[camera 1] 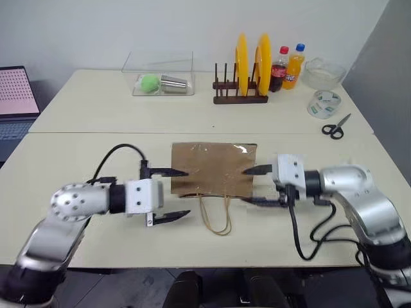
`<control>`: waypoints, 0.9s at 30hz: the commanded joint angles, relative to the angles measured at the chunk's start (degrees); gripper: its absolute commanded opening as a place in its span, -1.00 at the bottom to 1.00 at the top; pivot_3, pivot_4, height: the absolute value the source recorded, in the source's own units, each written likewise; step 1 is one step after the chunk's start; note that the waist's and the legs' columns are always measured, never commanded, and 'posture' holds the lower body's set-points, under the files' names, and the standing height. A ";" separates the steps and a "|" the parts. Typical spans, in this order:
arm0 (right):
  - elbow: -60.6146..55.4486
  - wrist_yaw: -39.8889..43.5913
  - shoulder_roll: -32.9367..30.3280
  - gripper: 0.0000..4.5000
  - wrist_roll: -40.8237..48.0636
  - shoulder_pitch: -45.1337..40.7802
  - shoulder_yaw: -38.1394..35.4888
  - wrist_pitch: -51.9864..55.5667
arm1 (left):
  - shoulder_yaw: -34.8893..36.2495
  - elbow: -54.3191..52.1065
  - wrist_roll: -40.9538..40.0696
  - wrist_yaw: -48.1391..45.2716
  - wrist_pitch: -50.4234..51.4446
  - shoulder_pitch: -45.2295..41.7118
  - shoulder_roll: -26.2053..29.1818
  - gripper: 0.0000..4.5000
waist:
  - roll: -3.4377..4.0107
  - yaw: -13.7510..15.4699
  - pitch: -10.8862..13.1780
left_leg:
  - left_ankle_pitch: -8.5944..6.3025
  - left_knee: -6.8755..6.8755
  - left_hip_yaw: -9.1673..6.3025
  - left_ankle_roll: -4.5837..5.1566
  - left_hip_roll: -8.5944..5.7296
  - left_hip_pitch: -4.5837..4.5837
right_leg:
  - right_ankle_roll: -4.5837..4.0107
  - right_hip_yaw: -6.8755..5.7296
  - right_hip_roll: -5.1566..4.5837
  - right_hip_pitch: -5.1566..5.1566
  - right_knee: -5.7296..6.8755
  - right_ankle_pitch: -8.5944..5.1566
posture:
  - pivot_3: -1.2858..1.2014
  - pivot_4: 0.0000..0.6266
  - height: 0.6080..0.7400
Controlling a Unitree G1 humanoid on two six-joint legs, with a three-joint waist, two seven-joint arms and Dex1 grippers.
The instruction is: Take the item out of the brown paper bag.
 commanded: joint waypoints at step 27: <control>-16.04 -13.36 -5.90 0.86 6.57 11.20 -2.46 9.01 | -16.84 19.42 11.70 -2.08 -23.82 -15.12 -11.74 0.60 | -0.02 -0.01 -0.01 | 0.00 0.06 -0.03 0.02 -0.01 0.01 | 0.10 0.00 0.04 0.07 -0.01 0.01 | 0.03 -0.52 1.00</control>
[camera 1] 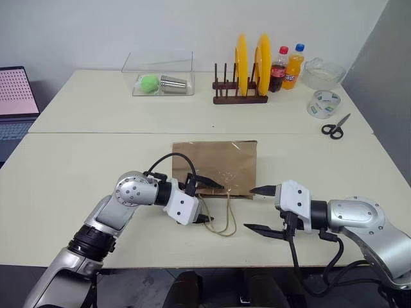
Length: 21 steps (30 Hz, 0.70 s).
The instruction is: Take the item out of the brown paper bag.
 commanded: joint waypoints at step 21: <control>2.13 6.87 -6.06 0.86 -7.94 2.53 9.22 -22.10 | 0.88 -7.42 -7.47 0.09 12.05 0.03 -0.65 -0.98 | -0.02 -0.13 -0.01 | 0.00 0.01 -0.05 0.00 0.02 0.17 | 0.02 -0.04 0.05 0.22 -0.05 -0.01 | 0.03 -0.52 1.00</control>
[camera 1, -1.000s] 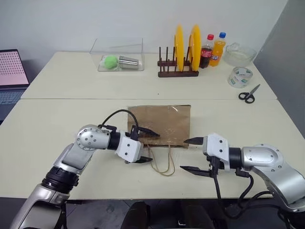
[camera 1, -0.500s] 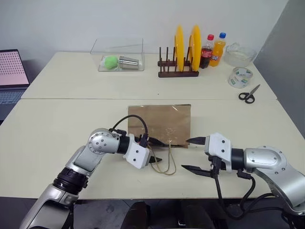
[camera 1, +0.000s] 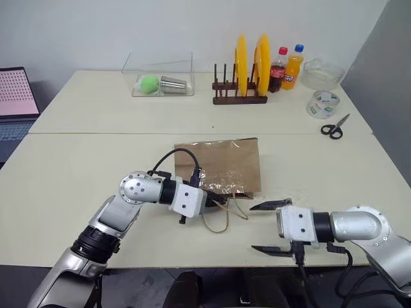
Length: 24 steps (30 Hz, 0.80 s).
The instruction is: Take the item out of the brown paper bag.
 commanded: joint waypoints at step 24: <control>3.07 -2.88 2.47 0.86 -0.61 8.70 -10.91 -3.31 | 2.28 -5.58 -3.32 -0.44 4.55 2.47 1.42 -0.98 | -0.06 0.30 -0.07 | 0.00 0.01 -0.05 0.00 0.00 0.08 | 0.00 -0.01 -0.03 0.11 -0.02 0.00 | 0.03 -0.52 1.00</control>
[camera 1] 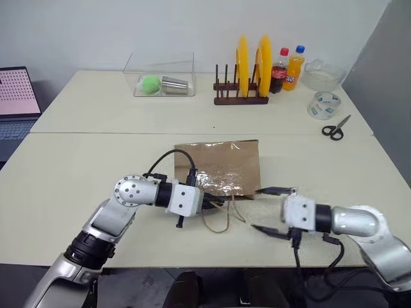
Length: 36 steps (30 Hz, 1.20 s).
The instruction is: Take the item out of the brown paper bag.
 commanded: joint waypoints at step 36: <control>17.33 -2.24 17.53 -0.67 -15.04 -15.62 25.48 -4.26 | 2.79 -3.71 -3.22 0.85 6.53 -3.56 -2.18 -1.00 | -0.02 -0.22 0.00 | 0.00 -0.01 0.01 0.00 0.01 0.25 | 0.01 0.04 0.05 0.21 -0.01 -0.01 | 0.03 -0.52 1.00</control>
